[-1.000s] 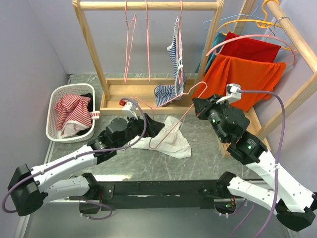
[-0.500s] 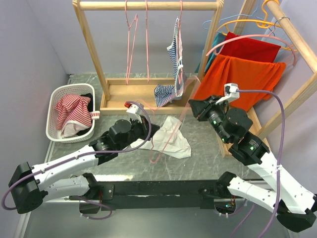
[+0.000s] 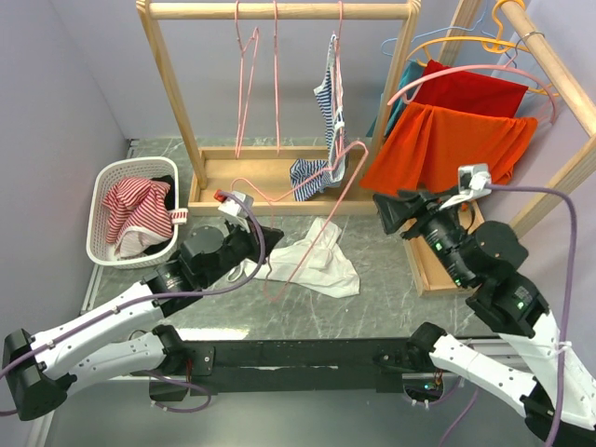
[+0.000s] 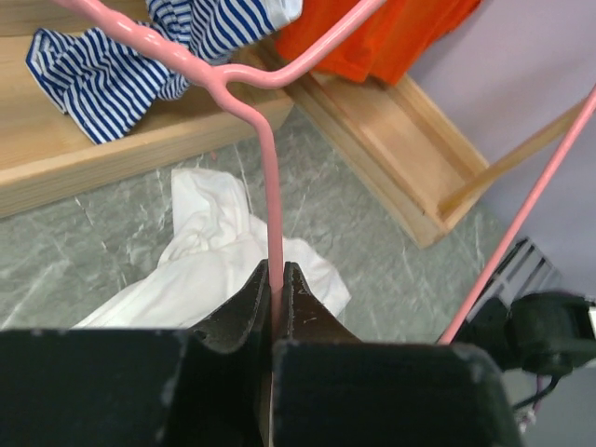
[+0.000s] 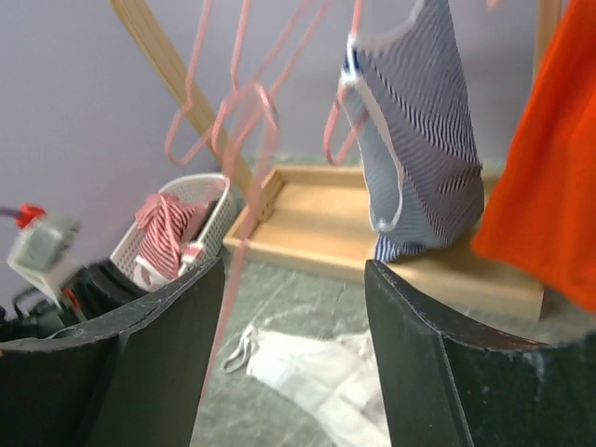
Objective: Remove the tank top from the hanger
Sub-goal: Place the hanger at the clothesline.
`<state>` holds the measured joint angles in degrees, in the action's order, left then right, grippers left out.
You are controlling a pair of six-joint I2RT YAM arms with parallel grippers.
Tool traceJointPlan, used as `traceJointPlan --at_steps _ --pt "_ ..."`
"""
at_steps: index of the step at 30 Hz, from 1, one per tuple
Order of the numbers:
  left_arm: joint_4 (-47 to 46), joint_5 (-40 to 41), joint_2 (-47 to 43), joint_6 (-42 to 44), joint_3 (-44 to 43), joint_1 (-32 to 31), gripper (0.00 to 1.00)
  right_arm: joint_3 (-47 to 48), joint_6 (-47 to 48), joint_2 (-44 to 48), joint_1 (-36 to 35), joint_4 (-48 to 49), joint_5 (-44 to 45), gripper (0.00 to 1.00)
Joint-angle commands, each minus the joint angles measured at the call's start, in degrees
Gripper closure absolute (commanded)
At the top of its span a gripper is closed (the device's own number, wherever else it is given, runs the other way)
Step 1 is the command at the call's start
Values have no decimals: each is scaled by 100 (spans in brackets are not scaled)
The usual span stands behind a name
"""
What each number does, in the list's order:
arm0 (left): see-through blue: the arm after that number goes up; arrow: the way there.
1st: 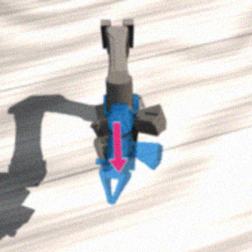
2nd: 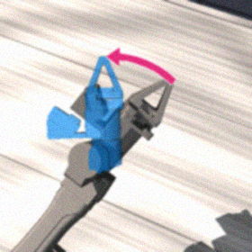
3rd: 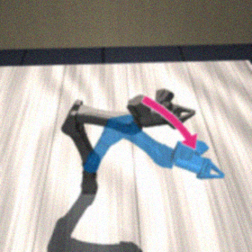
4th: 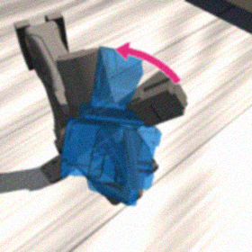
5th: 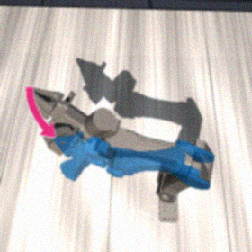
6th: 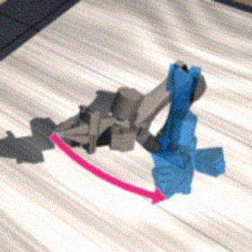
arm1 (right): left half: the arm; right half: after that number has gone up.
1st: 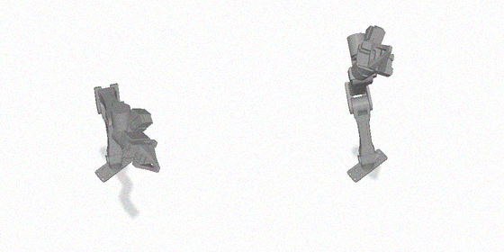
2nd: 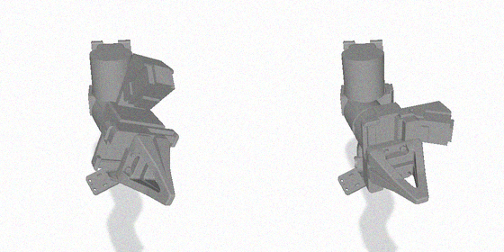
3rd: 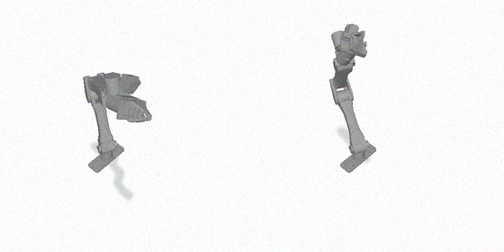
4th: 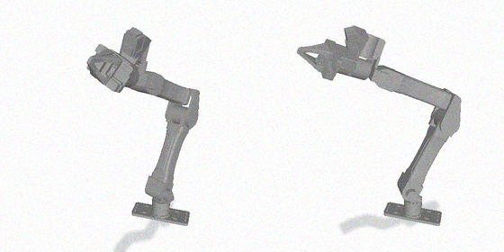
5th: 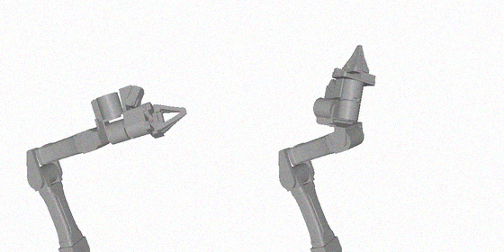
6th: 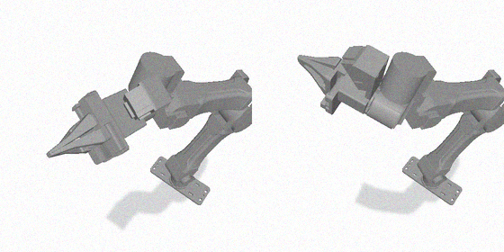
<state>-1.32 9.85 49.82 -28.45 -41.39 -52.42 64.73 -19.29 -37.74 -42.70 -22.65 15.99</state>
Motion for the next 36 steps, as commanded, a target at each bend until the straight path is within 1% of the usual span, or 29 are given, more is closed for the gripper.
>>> traceJointPlan --at_steps 1,4,6,7,8,12,13,14,16,17,22,27,31,34,36 --pt "588 -466 -96 532 -387 4 99 838 715 -620 25 -300 -182 30" --pt "1167 -703 158 954 -598 4 99 1383 970 -1094 60 -669 -577 31" --pt "1834 -598 360 1367 -914 -5 99 1744 1250 -1349 104 -1028 -851 32" --pt "2064 -311 379 1473 -1072 4 99 1858 1330 -1420 104 -1161 -947 32" --pt "2179 -221 396 1665 -1108 -5 99 2051 1540 -1482 104 -1284 -1209 32" --pt "2724 -18 256 2281 -1319 -5 99 2474 1867 -1965 121 -2102 -1651 32" --pt "2890 -61 212 2587 -1337 4 99 2527 2033 -2035 121 -2190 -1791 32" --pt "2962 -184 82 2703 -1337 4 99 2562 2139 -2166 130 -2338 -1879 32" --pt "3119 -185 -25 2783 -1389 -5 99 2588 2227 -2317 139 -2480 -2204 32" --pt "3155 -298 -121 3001 -1425 -5 99 2623 2306 -2465 130 -2629 -2310 32" --pt "3392 -545 -438 3178 -1556 -5 99 2571 2544 -2774 165 -2867 -2907 33" --pt "3630 -712 -719 3240 -1618 -5 99 2729 2878 -3055 227 -3385 -3304 34" --pt "3718 -502 -737 3345 -1496 4 99 2782 2922 -3082 288 -3465 -3471 36" --pt "3674 -370 -720 3311 -1469 -5 99 2817 2975 -3021 350 -3465 -3927 36" --pt "3700 -124 -632 3337 -1478 4 99 2756 2914 -2959 367 -3334 -3928 36"
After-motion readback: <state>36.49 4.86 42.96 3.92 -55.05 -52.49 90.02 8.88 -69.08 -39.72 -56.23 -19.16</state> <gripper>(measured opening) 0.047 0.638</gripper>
